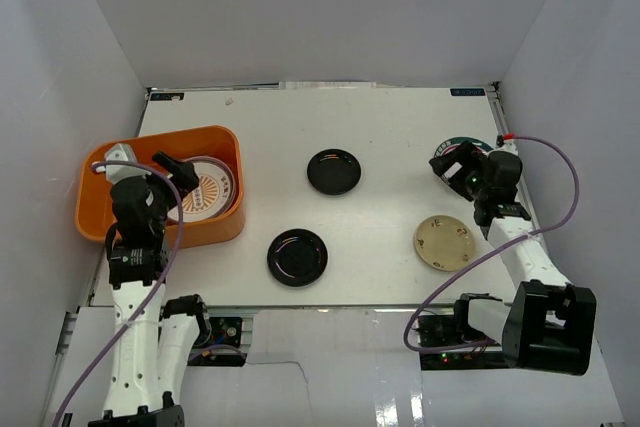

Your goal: Place the plates into the plastic bin on the countertop

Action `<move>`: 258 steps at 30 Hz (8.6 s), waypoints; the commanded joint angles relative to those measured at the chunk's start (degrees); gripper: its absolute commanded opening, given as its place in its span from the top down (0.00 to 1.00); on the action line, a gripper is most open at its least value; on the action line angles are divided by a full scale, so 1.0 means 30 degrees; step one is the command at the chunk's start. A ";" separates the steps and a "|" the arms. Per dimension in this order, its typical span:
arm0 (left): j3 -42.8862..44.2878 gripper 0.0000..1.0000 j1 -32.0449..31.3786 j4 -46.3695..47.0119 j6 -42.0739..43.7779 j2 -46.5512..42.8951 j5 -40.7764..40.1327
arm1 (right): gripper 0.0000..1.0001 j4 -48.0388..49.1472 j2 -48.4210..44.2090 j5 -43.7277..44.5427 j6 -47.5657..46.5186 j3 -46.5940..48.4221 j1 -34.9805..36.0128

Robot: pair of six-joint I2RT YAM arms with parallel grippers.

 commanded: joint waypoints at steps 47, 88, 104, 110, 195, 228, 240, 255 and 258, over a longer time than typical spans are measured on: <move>0.2029 0.04 -1.0244 0.4285 0.0574 0.5152 1.3012 | 0.92 1.0016 0.2124 -0.3034 0.4515 -0.1486 -0.1594; 0.3585 1.00 -0.4159 0.0541 -0.2356 0.3642 -0.0611 | 0.07 0.2169 -0.5382 -0.6561 0.0562 -0.3158 0.5911; -0.2540 0.89 0.3965 0.1386 -0.3061 0.4040 0.1115 | 0.10 -0.4686 -0.7230 0.0617 -0.3657 -0.2016 0.5910; -0.2599 0.09 0.4024 0.2206 -0.3033 0.3782 0.2813 | 0.11 -0.5923 -0.6966 0.4980 -0.4071 -0.3329 0.5910; 0.1824 0.07 -1.0770 0.2792 -0.1129 0.5654 0.8767 | 0.92 1.1653 1.3782 -0.1517 0.6303 0.3641 0.7376; 0.2118 1.00 -1.2324 0.6837 -0.1655 0.9728 0.7271 | 0.88 0.8550 0.1736 -0.8547 0.4399 -0.1080 0.8284; 0.3847 1.00 -0.9024 0.1950 -0.1157 0.5310 -0.0544 | 0.05 0.3751 -0.1367 -0.7644 0.1440 -0.0111 0.8167; -0.1280 1.00 0.0800 0.0713 -0.3322 0.2078 -0.4687 | 0.15 -0.4018 -0.6902 0.5172 -0.3159 -0.3124 0.2696; -0.2274 1.00 0.1296 0.1004 -0.3822 0.2842 -0.3955 | 0.09 -0.4166 -0.7404 0.6506 -0.3279 -0.4003 0.1346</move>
